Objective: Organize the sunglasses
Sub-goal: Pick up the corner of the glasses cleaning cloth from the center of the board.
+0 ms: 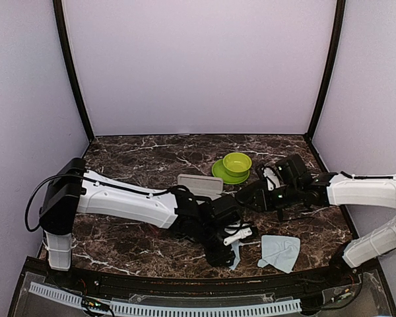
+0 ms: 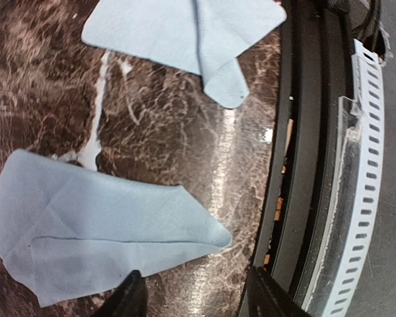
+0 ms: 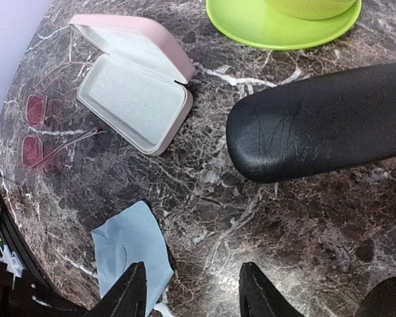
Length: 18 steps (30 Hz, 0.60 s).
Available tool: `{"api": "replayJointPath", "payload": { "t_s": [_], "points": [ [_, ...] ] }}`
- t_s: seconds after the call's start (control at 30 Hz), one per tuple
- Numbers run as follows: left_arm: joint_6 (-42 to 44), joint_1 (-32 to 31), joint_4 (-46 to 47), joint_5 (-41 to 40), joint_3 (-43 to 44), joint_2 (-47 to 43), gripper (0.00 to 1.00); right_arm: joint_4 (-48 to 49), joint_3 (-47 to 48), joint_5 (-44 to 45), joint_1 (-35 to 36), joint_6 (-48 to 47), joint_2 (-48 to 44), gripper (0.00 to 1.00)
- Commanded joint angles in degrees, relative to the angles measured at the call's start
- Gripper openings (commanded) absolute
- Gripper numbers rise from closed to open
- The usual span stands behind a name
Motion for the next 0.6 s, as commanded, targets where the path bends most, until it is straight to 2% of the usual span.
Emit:
{"api": "replayJointPath", "payload": {
  "t_s": [0.0, 0.13, 0.27, 0.57],
  "points": [
    [-0.46, 2.88, 2.06, 4.30, -1.56, -7.09, 0.59, 2.89, -2.40, -1.80, 0.01, 1.49, 0.28, 0.48],
    [-4.76, 8.86, 9.48, 8.99, -6.29, -10.31, 0.65, 3.64, -3.24, -1.26, 0.04, 1.84, 0.69, 0.48],
    [-7.29, 13.52, 11.69, 7.67, -6.41, -8.16, 0.64, 4.18, -3.46, -0.94, 0.06, 1.88, 1.06, 0.47],
    [-7.21, 15.57, 10.27, 3.10, -0.78, -0.31, 0.47, 6.52, -4.31, -2.08, 0.08, 2.28, 3.21, 0.47]
  ]
}}
